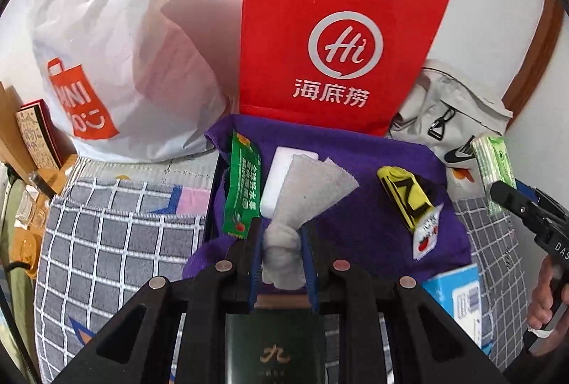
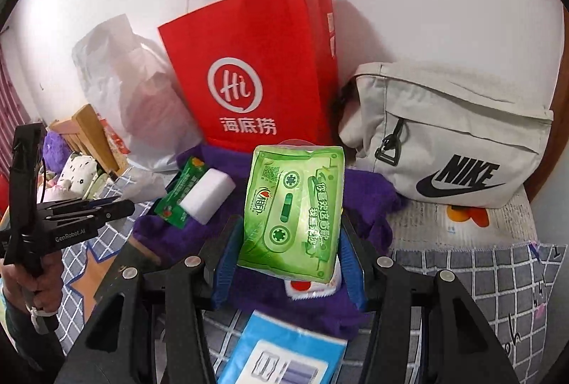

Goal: Organize soft objects
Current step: 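Carry the green tissue pack and white tissues up over the purple towel with both grippers, then lower both items onto the towel and open both grippers to release them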

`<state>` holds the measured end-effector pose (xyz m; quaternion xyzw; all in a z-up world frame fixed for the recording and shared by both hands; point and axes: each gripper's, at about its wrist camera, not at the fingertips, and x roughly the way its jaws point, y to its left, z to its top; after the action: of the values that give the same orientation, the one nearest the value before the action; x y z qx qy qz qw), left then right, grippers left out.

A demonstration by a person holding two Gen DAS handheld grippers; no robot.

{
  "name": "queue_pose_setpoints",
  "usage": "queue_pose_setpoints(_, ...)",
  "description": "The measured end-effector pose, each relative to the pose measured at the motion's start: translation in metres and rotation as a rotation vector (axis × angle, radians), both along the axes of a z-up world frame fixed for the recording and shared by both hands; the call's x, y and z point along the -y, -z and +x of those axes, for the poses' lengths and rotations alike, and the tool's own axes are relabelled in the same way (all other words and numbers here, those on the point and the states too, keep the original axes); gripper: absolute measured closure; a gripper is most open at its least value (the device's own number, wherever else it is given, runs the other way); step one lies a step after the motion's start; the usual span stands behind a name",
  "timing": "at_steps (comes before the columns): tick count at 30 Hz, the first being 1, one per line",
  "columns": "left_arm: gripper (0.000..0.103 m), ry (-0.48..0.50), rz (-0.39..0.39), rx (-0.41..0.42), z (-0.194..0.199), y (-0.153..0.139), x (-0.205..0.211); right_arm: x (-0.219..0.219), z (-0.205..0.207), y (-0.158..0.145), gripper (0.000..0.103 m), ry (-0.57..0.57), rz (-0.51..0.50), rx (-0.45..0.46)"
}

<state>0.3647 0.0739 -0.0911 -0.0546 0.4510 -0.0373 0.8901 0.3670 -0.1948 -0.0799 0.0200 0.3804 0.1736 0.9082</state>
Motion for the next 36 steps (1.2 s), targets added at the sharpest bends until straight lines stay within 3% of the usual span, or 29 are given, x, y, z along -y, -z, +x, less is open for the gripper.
queue_pose_setpoints(7,0.083,-0.024,-0.001,-0.027,0.024,0.013,-0.003,0.001,0.029,0.017,0.051,0.005,0.001,-0.027)
queue_pose_setpoints(10,0.083,-0.048,0.039,-0.049,0.031,0.022,-0.004,0.004,0.040,0.029,0.051,0.010,0.007,-0.046)
queue_pose_setpoints(18,0.083,-0.034,0.005,-0.110,0.045,0.043,-0.002,0.006,0.063,0.069,0.051,0.020,-0.004,-0.145)
queue_pose_setpoints(36,0.082,0.006,-0.005,-0.208,0.058,0.070,0.008,-0.005,0.073,0.089,0.051,-0.010,-0.048,-0.216)
